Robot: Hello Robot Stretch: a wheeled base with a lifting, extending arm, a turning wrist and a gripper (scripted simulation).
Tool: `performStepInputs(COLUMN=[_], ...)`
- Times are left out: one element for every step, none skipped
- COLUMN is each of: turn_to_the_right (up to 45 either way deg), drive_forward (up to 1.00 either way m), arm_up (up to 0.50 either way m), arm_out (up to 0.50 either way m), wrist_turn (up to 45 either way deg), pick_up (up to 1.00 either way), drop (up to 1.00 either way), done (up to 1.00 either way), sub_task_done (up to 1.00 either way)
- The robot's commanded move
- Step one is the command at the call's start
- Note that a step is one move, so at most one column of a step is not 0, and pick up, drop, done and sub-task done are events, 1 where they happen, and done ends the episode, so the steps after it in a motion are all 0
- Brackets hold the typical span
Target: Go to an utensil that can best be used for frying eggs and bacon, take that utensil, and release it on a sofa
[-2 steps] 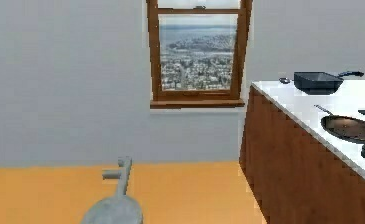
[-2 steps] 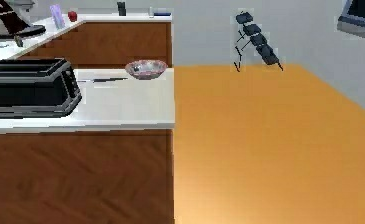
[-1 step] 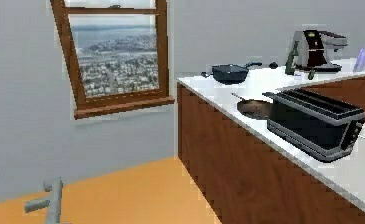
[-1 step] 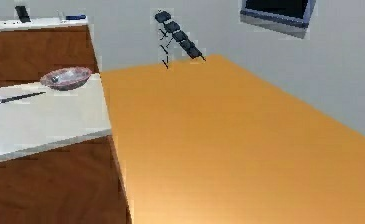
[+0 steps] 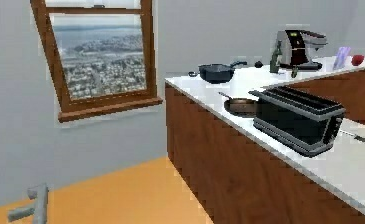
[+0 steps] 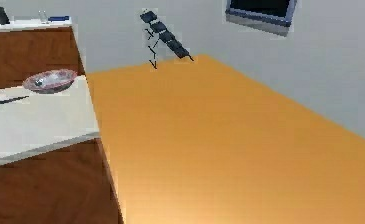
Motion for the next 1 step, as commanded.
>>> performStepInputs(turn_to_the_right=[0.0], drive_forward=[1.00], arm_up=[0.00], arm_out=[0.00], wrist_turn=[0.0], pick_up=[0.00], drop=[0.00], done=[0.00], sub_task_done=[0.00])
